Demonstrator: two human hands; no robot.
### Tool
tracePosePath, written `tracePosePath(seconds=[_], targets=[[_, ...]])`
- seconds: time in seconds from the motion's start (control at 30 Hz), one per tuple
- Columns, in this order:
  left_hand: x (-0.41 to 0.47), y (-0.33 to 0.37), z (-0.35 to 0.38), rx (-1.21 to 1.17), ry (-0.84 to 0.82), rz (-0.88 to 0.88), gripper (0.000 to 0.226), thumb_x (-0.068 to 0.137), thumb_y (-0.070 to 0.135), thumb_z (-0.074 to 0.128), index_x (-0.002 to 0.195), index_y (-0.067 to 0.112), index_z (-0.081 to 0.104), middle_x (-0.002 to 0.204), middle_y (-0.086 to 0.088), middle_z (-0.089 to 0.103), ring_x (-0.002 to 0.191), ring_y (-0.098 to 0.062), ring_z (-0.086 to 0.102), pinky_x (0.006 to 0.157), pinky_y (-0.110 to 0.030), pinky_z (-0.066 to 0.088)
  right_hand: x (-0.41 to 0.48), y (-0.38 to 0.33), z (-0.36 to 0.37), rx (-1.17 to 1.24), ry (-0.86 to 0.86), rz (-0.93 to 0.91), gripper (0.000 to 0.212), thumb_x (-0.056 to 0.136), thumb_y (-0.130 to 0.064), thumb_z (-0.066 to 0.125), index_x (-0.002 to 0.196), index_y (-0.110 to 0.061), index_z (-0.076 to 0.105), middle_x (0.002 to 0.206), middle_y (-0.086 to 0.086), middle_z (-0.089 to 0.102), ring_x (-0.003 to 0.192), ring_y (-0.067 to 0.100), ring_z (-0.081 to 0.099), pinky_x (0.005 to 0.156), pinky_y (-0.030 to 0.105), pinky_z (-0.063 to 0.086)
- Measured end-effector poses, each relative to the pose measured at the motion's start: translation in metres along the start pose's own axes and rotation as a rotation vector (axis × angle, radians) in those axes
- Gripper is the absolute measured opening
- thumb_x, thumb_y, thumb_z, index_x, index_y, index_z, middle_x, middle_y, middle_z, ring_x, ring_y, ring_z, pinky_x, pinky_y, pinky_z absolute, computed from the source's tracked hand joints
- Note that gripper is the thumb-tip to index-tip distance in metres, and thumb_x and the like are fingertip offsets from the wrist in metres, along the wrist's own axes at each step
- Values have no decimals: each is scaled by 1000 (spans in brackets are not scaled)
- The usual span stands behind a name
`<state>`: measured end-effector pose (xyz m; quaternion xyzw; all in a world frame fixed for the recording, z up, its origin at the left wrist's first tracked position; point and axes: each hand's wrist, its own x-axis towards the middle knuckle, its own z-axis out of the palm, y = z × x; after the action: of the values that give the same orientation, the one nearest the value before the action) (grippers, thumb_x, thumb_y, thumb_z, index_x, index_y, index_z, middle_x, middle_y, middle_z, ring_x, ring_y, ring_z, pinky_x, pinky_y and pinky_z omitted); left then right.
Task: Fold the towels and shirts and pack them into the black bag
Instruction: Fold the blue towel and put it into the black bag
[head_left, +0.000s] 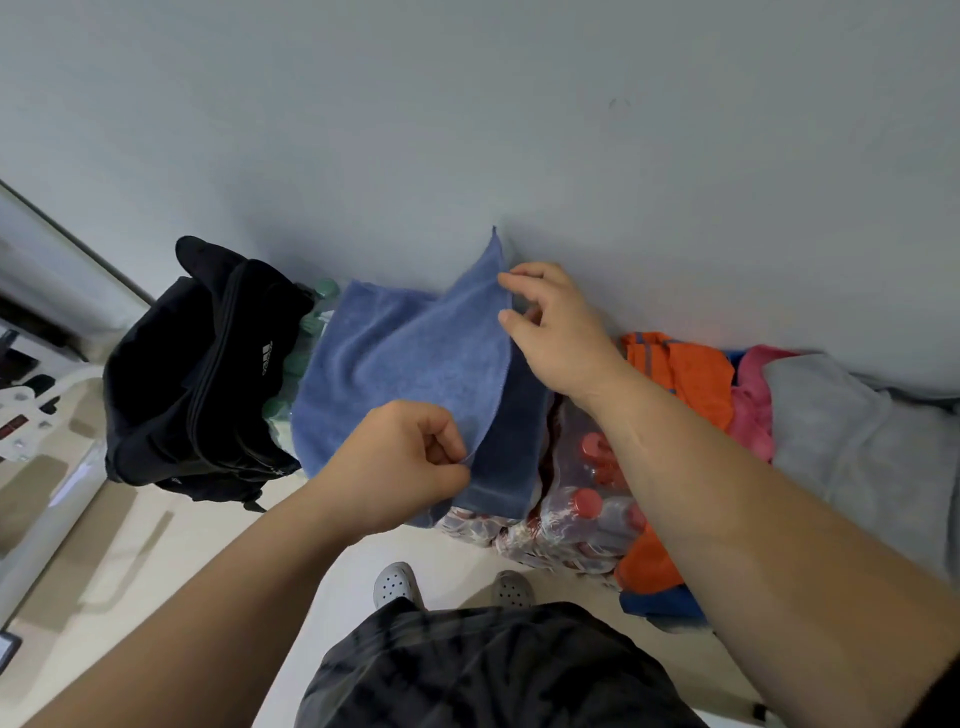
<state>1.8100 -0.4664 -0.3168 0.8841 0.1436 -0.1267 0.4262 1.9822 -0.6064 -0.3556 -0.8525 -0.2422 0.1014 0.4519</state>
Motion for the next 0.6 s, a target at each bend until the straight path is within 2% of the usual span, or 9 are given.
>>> tracePosePath(seconds=[0.07, 0.1, 0.17, 0.27, 0.33, 0.4, 0.47, 0.53, 0.6], targets=[[3, 9, 15, 8, -37, 34, 15, 73, 4, 73, 68, 17, 66, 57, 1, 66, 49, -5, 56, 54, -23, 47, -7, 8, -9, 19, 8, 47, 42, 98, -17, 59, 140, -16, 55, 130, -13, 43, 80, -2, 53, 82, 6, 41], [7, 11, 27, 27, -54, 43, 14, 73, 5, 73, 68, 17, 66, 56, 4, 65, 49, -3, 55, 52, -19, 45, -11, 16, -10, 3, -6, 81, 43, 98, -16, 60, 140, -13, 55, 130, -10, 44, 86, 1, 55, 86, 8, 42], [17, 6, 55, 69, -74, 38, 12, 72, 7, 70, 68, 17, 65, 56, 6, 64, 50, -4, 55, 51, -17, 44, -20, 34, -7, -84, -102, 170, 47, 96, -16, 63, 141, -7, 54, 137, 1, 45, 112, 14, 55, 101, 17, 37], [36, -15, 89, 202, -78, 22, 9, 72, 10, 62, 67, 3, 61, 56, -6, 55, 54, -18, 42, 55, -30, 42, -29, 52, 1, -243, -287, 263, 57, 96, -21, 64, 147, -4, 45, 150, 8, 37, 136, 23, 42, 110, 24, 28], [43, -24, 98, 242, -65, 22, 14, 69, 12, 62, 66, -2, 58, 56, -7, 48, 56, -19, 34, 56, -37, 41, -30, 52, 2, -253, -282, 260, 58, 97, -23, 62, 148, -4, 42, 151, 7, 35, 136, 23, 42, 108, 24, 28], [44, -24, 99, 239, -77, 29, 15, 71, 14, 65, 66, 0, 60, 58, -10, 58, 54, -23, 42, 62, -40, 48, -29, 51, 0, -275, -270, 259, 59, 98, -27, 60, 148, -3, 42, 150, 6, 35, 133, 23, 45, 105, 25, 31], [40, -18, 94, 220, -118, 48, 22, 76, 23, 73, 66, 6, 64, 61, -2, 65, 56, -18, 54, 61, -31, 50, -29, 53, 0, -343, -285, 269, 53, 97, -31, 60, 142, -3, 49, 145, 8, 38, 124, 26, 50, 102, 31, 38], [36, -15, 85, 195, -138, 46, 30, 80, 36, 76, 64, 14, 65, 57, 8, 61, 59, -8, 57, 54, -17, 41, -30, 56, 1, -403, -288, 290, 42, 97, -36, 59, 127, -7, 59, 136, 10, 44, 111, 28, 56, 94, 35, 45], [34, -17, 73, 202, -74, 43, 30, 83, 43, 73, 65, 20, 63, 58, 11, 59, 59, -4, 55, 56, -16, 39, -31, 54, 2, -444, -255, 304, 39, 97, -40, 58, 121, -10, 62, 131, 10, 47, 106, 29, 58, 88, 36, 48]])
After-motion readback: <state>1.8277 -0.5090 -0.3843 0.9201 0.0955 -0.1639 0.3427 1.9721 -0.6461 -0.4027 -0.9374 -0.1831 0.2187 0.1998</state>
